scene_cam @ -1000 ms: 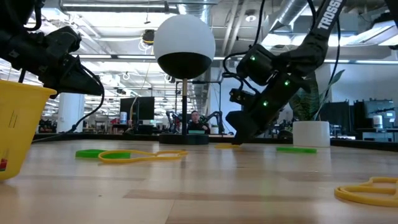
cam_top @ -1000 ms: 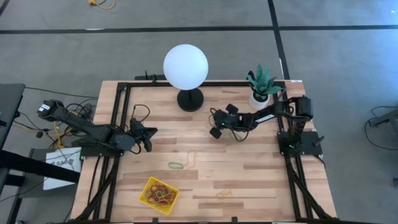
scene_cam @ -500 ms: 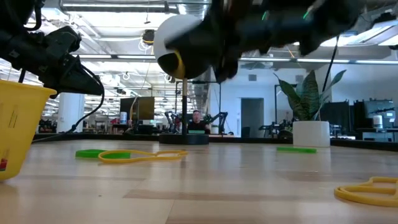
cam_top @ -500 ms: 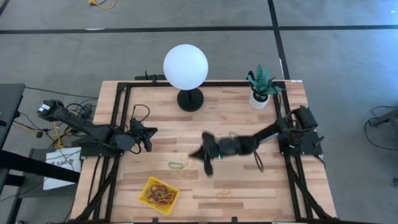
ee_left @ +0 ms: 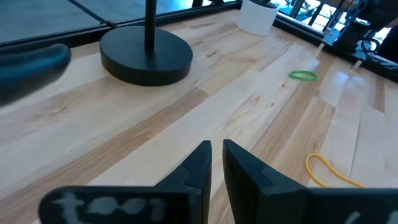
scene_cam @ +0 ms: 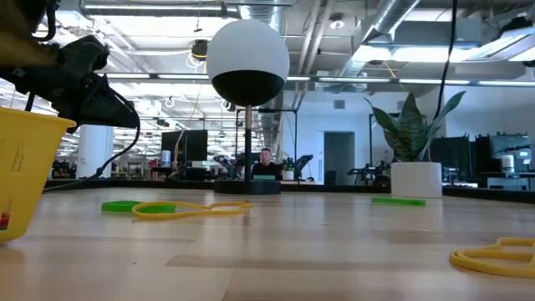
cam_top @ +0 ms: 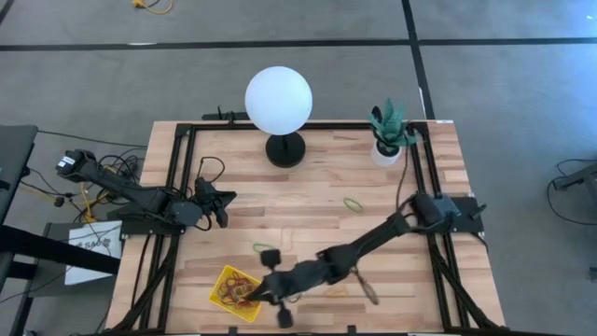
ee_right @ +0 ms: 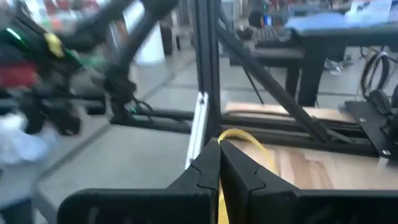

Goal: Pick and place items into bin
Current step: Put the yellow rubber band into the yellow bin

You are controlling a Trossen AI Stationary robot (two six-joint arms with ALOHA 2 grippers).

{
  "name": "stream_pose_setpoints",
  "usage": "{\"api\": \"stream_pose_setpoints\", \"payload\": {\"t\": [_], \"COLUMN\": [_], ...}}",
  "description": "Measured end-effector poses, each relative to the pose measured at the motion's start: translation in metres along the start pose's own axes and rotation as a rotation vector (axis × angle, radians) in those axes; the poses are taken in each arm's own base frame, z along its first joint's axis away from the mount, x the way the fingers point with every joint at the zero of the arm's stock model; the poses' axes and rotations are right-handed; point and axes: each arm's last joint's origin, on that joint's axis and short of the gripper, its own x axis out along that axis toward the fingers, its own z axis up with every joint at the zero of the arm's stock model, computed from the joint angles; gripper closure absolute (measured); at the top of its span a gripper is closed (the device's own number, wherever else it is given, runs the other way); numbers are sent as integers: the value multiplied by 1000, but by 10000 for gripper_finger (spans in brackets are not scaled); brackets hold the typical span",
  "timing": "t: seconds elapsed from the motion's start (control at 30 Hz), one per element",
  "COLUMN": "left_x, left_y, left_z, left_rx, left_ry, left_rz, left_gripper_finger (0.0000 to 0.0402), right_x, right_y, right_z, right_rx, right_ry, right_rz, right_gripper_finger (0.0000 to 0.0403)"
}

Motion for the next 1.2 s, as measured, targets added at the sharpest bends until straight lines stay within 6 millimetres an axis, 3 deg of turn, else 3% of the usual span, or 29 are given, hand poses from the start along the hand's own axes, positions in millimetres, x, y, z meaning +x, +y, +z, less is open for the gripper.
{"api": "stream_pose_setpoints", "payload": {"t": [0.2,0.37,0.67,1.0,1.2], "left_x": [0,0,0,0,0], "left_y": [0,0,0,0,0], "left_z": [0,0,-1,-1,-1], "left_rx": [34,32,30,28,28], "left_ry": [3,5,20,20,20], "left_rz": [-1,-4,-19,-20,-20], "left_gripper_finger": [374,374,374,374,374], "right_x": [34,47,49,44,37], "right_y": [-3,-13,-31,-43,-59], "right_z": [0,-23,-31,-46,-36], "right_rx": [50,110,143,144,180], "right_ry": [45,134,164,366,414], "right_rz": [-19,-47,-66,-79,-112], "right_gripper_finger": [403,403,397,330,322]}}
